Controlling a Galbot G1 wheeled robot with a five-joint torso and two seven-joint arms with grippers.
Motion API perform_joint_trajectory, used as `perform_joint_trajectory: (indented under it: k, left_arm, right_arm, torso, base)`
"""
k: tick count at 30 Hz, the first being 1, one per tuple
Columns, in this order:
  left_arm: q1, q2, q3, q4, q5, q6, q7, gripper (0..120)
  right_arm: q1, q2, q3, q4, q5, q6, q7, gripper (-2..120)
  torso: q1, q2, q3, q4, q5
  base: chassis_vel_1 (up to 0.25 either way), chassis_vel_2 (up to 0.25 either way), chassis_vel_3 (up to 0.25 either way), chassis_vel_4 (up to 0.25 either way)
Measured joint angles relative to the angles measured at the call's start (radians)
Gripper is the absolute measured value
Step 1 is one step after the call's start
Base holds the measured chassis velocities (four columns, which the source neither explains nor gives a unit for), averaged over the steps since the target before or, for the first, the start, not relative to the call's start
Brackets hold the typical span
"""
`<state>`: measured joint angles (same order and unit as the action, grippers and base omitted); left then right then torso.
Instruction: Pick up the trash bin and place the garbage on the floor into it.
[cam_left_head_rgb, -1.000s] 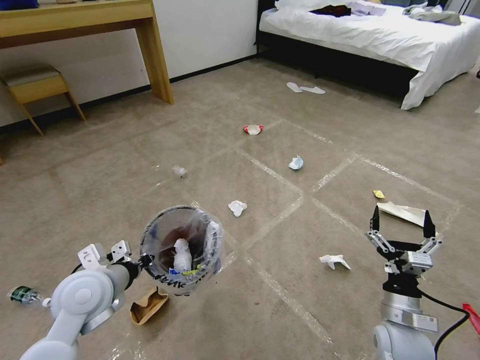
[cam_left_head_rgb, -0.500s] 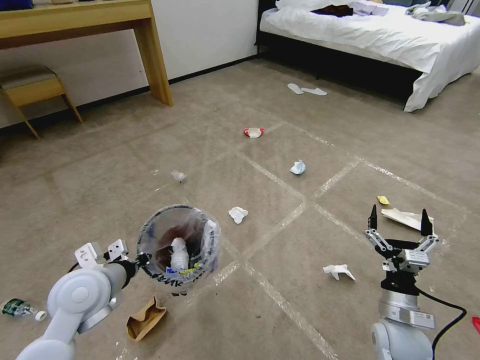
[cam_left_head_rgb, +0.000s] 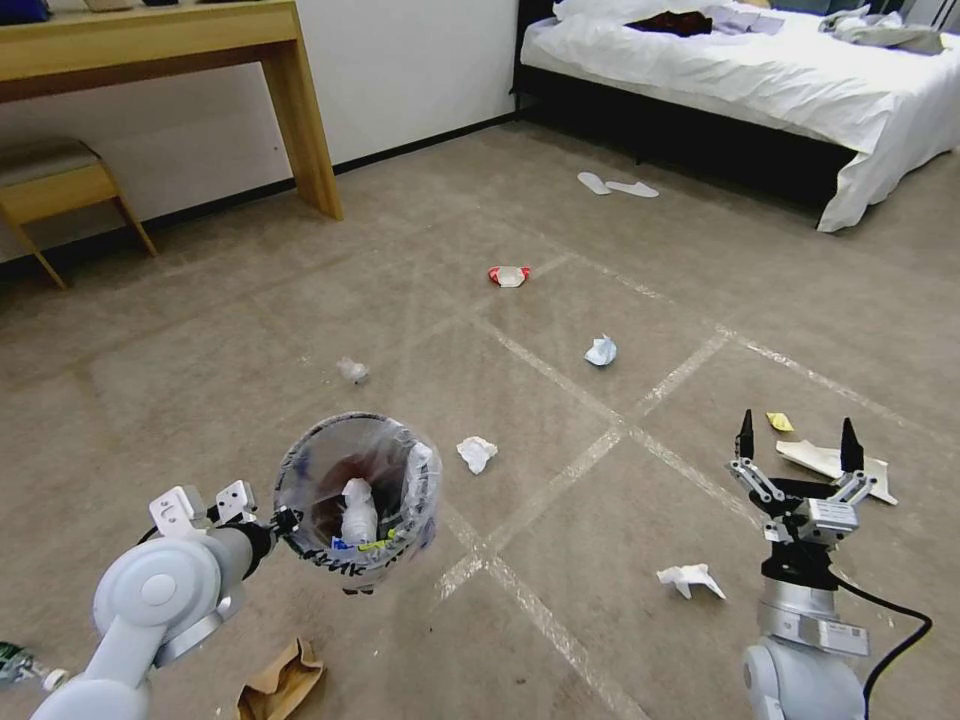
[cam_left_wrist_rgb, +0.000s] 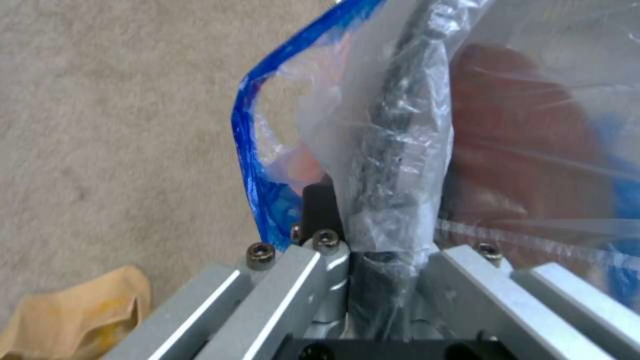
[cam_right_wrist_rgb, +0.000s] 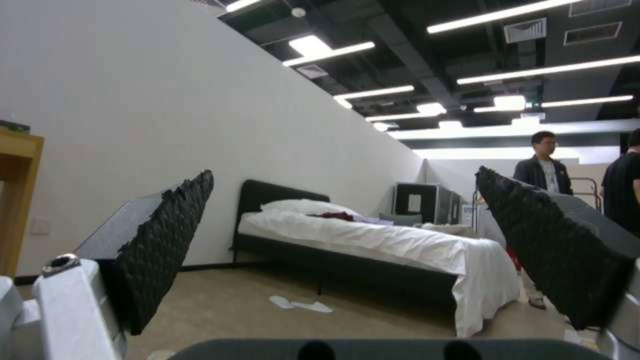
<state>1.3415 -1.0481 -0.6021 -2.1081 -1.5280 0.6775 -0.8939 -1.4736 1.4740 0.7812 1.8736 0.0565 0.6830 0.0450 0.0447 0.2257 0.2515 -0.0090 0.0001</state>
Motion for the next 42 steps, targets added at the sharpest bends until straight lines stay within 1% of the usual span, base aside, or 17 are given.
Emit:
perform_joint_trajectory:
  k: [20,37,40,42]
  left_arm:
    - [-0.002,0.012,0.002,0.004,0.002,-0.007,-0.001,0]
    - [0.009,0.009,0.000,-0.008,0.005,-0.008,-0.001,0]
    - [0.010,0.009,0.000,-0.011,0.006,-0.008,-0.001,0]
    - [0.011,0.009,0.001,-0.012,0.006,-0.008,-0.001,0]
  right_arm:
    - [0.008,-0.002,-0.009,-0.008,-0.004,0.001,0.000,100]
    - [0.004,0.003,-0.006,-0.012,-0.016,0.011,0.003,100]
    - [0.006,-0.004,-0.002,-0.016,-0.016,0.013,0.003,100]
    - [0.011,-0.029,0.014,-0.018,-0.009,0.014,-0.004,100]
  torso:
    - [0.000,0.000,0.000,0.0001,0.0001]
    - [0.000,0.000,0.000,0.0001,0.0001]
    - [0.000,0.000,0.000,-0.0001,0.0002]
    - [0.000,0.000,0.000,0.0001,0.0003]
  base:
    - [-0.128,0.125,0.130,-0.124]
    - [-0.137,0.139,0.133,-0.138]
    - [-0.105,0.105,0.099,-0.103]
    - [-0.033,0.039,0.021,-0.023]
